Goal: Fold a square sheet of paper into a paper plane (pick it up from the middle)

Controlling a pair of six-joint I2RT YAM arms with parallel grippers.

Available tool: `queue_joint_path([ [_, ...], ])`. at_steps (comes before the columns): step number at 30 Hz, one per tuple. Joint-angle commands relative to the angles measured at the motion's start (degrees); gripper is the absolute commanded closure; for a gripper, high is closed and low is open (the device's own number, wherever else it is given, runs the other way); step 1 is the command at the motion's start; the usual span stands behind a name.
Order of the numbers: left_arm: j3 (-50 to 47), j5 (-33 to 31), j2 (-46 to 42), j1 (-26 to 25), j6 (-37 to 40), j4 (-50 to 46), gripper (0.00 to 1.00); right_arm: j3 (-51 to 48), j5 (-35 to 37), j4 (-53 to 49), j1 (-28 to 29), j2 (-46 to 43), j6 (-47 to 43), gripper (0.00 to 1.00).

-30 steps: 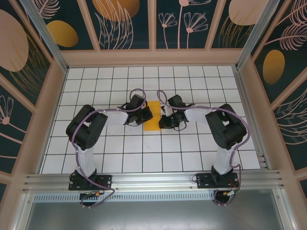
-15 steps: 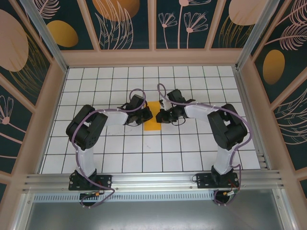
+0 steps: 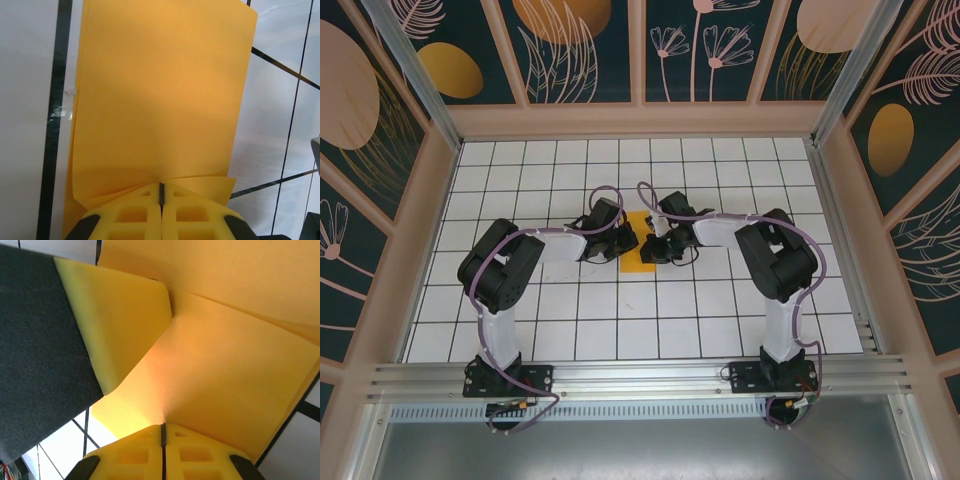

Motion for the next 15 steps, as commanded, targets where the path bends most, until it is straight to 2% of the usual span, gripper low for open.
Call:
queue_joint_path([
  [1,-1.58,-2.42,2.49,-0.05,-0.11,-3.62,0.94,-1.87,0.79,-1.4,-0.45,0.42,-0.9,0.94],
  [7,-1.58,-3.1,2.96,-0.08,-0.06,-3.96,0.95,-9.97,-2.68,1.36,-1.83,-2.87,-0.85,0.94],
  [15,-1.58,-4.61,4.15,-0.1,-0.06,-5.33,0.95,-15.42,-3.13,3.02,-2.05,-6.73,-0.24,0.95],
])
